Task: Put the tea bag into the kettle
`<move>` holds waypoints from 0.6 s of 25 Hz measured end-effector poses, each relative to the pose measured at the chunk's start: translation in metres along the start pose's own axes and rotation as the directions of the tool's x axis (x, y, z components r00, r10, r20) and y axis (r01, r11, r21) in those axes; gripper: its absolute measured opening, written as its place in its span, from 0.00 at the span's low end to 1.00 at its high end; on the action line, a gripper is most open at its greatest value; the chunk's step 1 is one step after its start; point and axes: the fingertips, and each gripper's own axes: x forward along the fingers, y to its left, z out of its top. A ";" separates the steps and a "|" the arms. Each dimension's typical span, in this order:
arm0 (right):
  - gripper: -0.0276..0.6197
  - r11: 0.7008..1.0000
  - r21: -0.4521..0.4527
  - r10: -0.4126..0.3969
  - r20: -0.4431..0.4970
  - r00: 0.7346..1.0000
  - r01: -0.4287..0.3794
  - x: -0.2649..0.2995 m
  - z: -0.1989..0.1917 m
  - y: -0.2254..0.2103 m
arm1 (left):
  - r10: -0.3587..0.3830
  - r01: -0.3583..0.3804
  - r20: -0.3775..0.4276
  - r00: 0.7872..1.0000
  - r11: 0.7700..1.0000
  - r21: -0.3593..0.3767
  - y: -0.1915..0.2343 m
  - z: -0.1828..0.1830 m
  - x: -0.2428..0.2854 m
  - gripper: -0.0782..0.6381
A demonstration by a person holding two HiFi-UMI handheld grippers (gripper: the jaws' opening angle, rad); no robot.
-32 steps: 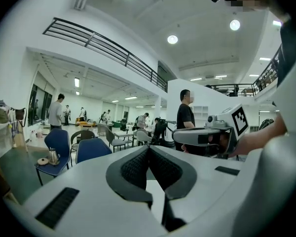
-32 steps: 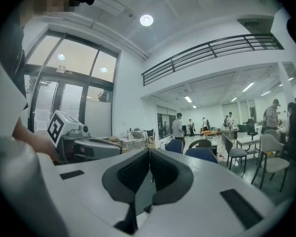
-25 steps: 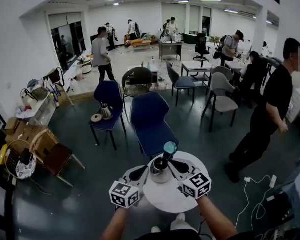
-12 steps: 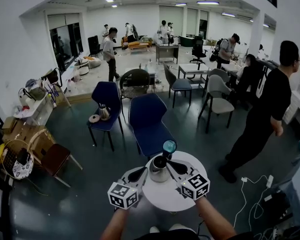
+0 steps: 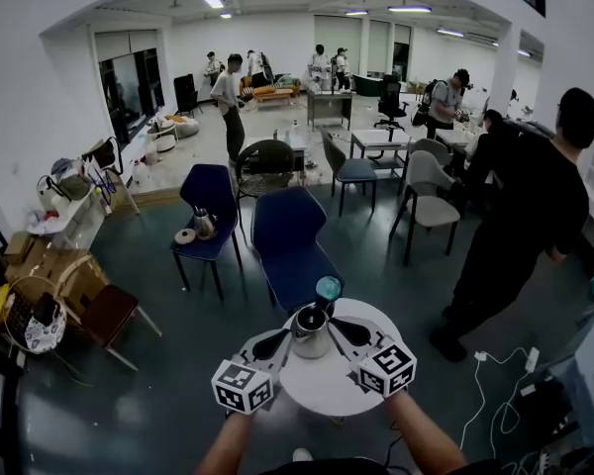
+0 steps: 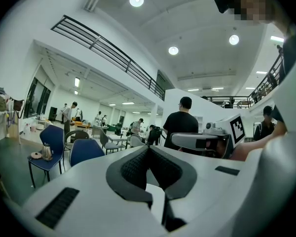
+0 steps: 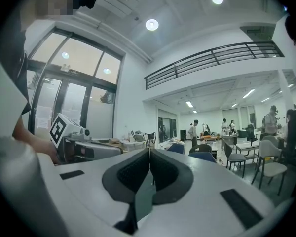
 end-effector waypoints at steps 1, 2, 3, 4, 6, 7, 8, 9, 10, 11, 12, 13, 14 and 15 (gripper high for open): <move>0.07 1.000 0.001 0.002 0.001 1.000 -0.002 -0.005 0.001 0.001 | -0.001 0.001 -0.002 1.000 1.000 0.003 -0.006 0.000 0.000 0.13; 0.07 1.000 0.003 0.003 0.003 1.000 -0.003 -0.010 0.002 0.002 | -0.002 0.002 -0.004 1.000 1.000 0.006 -0.011 0.001 -0.001 0.13; 0.07 1.000 0.005 0.004 0.005 1.000 -0.004 -0.014 0.003 0.003 | -0.004 0.004 -0.004 1.000 1.000 0.006 -0.016 0.002 -0.002 0.13; 0.07 1.000 0.007 0.005 0.010 1.000 -0.005 -0.018 0.005 0.004 | -0.008 0.008 0.000 1.000 1.000 0.003 -0.021 0.003 -0.003 0.13; 0.07 1.000 0.009 0.007 0.018 1.000 -0.008 -0.028 0.007 0.005 | -0.013 0.013 0.012 1.000 1.000 -0.005 -0.030 0.005 -0.006 0.13; 0.07 1.000 0.008 0.009 0.021 1.000 -0.009 -0.034 0.008 0.006 | -0.013 0.013 0.016 1.000 1.000 -0.008 -0.035 0.004 -0.007 0.13; 0.07 1.000 0.008 0.011 0.023 1.000 -0.011 -0.040 0.008 0.006 | -0.012 0.012 0.018 1.000 1.000 -0.013 -0.040 0.003 -0.007 0.13; 0.07 1.000 0.007 0.013 0.024 1.000 -0.013 -0.046 0.007 0.007 | -0.012 0.012 0.019 1.000 1.000 -0.017 -0.045 0.002 -0.007 0.13; 0.07 1.000 0.006 0.015 0.024 1.000 -0.015 -0.052 0.007 0.008 | -0.013 0.013 0.019 1.000 1.000 -0.020 -0.051 0.000 -0.007 0.13; 0.07 1.000 0.006 0.015 0.025 1.000 -0.015 -0.058 0.007 0.008 | -0.015 0.015 0.017 1.000 1.000 -0.021 -0.057 -0.001 -0.008 0.13; 0.07 1.000 0.007 0.014 0.025 1.000 -0.014 -0.064 0.008 0.009 | -0.017 0.018 0.015 1.000 1.000 -0.022 -0.063 -0.002 -0.008 0.13; 0.07 1.000 0.008 0.013 0.026 1.000 -0.013 -0.069 0.008 0.011 | -0.020 0.020 0.014 1.000 1.000 -0.022 -0.070 -0.002 -0.010 0.13; 0.07 1.000 0.009 0.013 0.027 1.000 -0.013 -0.075 0.009 0.013 | -0.022 0.023 0.015 1.000 0.999 -0.023 -0.077 -0.003 -0.011 0.13; 0.07 1.000 0.008 0.015 0.028 1.000 -0.015 -0.082 0.010 0.016 | -0.024 0.024 0.016 1.000 0.999 -0.023 -0.084 -0.003 -0.013 0.13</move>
